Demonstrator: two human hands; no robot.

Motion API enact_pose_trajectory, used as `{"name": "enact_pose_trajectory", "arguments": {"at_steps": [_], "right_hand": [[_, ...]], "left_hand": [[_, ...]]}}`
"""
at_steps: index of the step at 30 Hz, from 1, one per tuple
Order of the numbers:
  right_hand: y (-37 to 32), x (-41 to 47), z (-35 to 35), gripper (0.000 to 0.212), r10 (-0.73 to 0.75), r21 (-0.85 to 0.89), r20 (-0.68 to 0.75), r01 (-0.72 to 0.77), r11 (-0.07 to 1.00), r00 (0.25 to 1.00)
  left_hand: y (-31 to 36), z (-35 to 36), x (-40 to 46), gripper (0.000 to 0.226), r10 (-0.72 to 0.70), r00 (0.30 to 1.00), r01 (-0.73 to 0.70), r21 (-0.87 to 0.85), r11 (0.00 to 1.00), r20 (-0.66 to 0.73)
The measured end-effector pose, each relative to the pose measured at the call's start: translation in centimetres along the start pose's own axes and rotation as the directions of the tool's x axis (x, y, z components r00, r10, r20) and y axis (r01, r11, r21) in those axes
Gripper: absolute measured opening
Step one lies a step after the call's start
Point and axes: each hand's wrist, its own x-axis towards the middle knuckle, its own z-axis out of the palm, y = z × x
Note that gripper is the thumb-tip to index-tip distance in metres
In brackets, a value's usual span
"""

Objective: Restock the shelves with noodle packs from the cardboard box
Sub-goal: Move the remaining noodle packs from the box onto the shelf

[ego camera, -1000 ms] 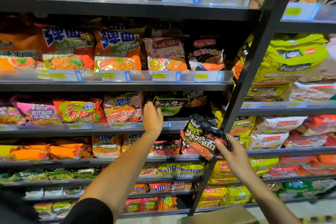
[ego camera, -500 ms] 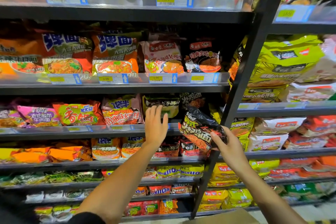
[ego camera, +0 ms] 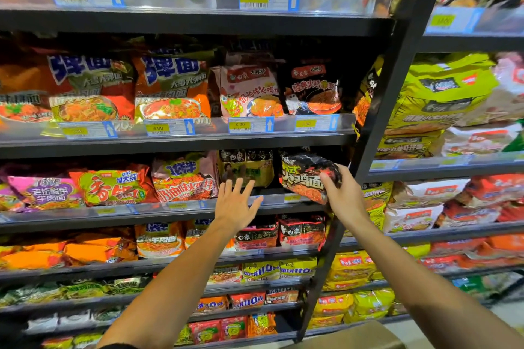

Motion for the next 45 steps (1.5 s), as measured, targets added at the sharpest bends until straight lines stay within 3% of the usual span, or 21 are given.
{"name": "enact_pose_trajectory", "arguments": {"at_steps": [4,11,13,14,18,21,24,27,31,34,37,40,45], "right_hand": [[-0.2,3.1,1.0,0.040,0.040,-0.040,0.004,-0.040,0.998,0.999],[-1.1,8.2,4.1,0.023,0.256,-0.155,-0.040,-0.260,0.953,0.966],[-1.1,8.6,4.8,0.011,0.327,-0.119,-0.060,-0.332,0.936,0.943],[-0.9,8.6,5.2,0.019,0.343,-0.076,-0.076,-0.348,0.934,0.936],[-0.3,6.7,7.2,0.012,0.264,-0.084,-0.128,-0.275,0.958,0.956],[1.2,5.1,8.4,0.036,0.147,-0.125,-0.110,-0.160,0.979,0.983],[3.5,3.7,8.8,0.056,-0.084,-0.314,-0.102,0.047,0.948,0.991],[5.0,3.2,8.8,0.057,-0.216,-0.518,-0.045,0.162,0.840,0.975],[3.4,4.9,8.9,0.049,-0.185,-0.666,-0.076,0.088,0.741,0.980],[1.4,6.4,9.5,0.054,-0.079,-0.731,0.063,0.100,0.675,0.995],[0.7,7.3,10.1,0.059,0.032,-0.708,0.214,0.132,0.694,0.976],[0.8,7.6,10.0,0.061,0.066,-0.694,0.266,0.143,0.706,0.962],[2.1,5.8,8.5,0.060,-0.086,-0.597,0.202,0.192,0.779,0.976]], "left_hand": [[-0.1,-0.1,-0.4,0.066,0.008,1.000,-0.009,-0.037,0.999,-0.020],[-0.4,0.8,-3.5,0.071,0.082,0.987,-0.099,-0.118,0.988,-0.140],[-0.5,1.3,-4.9,0.065,0.105,0.975,-0.134,-0.138,0.981,-0.198],[-0.6,1.4,-5.6,0.062,0.108,0.970,-0.143,-0.150,0.978,-0.219],[-1.4,2.0,-7.6,0.060,0.102,0.963,-0.143,-0.153,0.978,-0.249],[-2.2,2.3,-8.2,0.060,0.098,0.969,-0.135,-0.152,0.979,-0.229],[-2.7,2.5,-8.6,0.060,0.102,0.969,-0.138,-0.150,0.979,-0.224],[-2.9,2.6,-8.6,0.060,0.116,0.969,-0.151,-0.153,0.977,-0.218],[-2.6,2.6,-8.5,0.061,0.119,0.973,-0.153,-0.166,0.974,-0.196],[-2.5,2.9,-8.9,0.062,0.120,0.976,-0.152,-0.170,0.974,-0.184],[-3.0,3.3,-9.2,0.062,0.110,0.979,-0.139,-0.162,0.977,-0.172],[-3.8,3.5,-9.1,0.062,0.106,0.979,-0.133,-0.154,0.979,-0.176],[-4.0,3.4,-8.7,0.065,0.119,0.981,-0.142,-0.144,0.979,-0.154]]}}
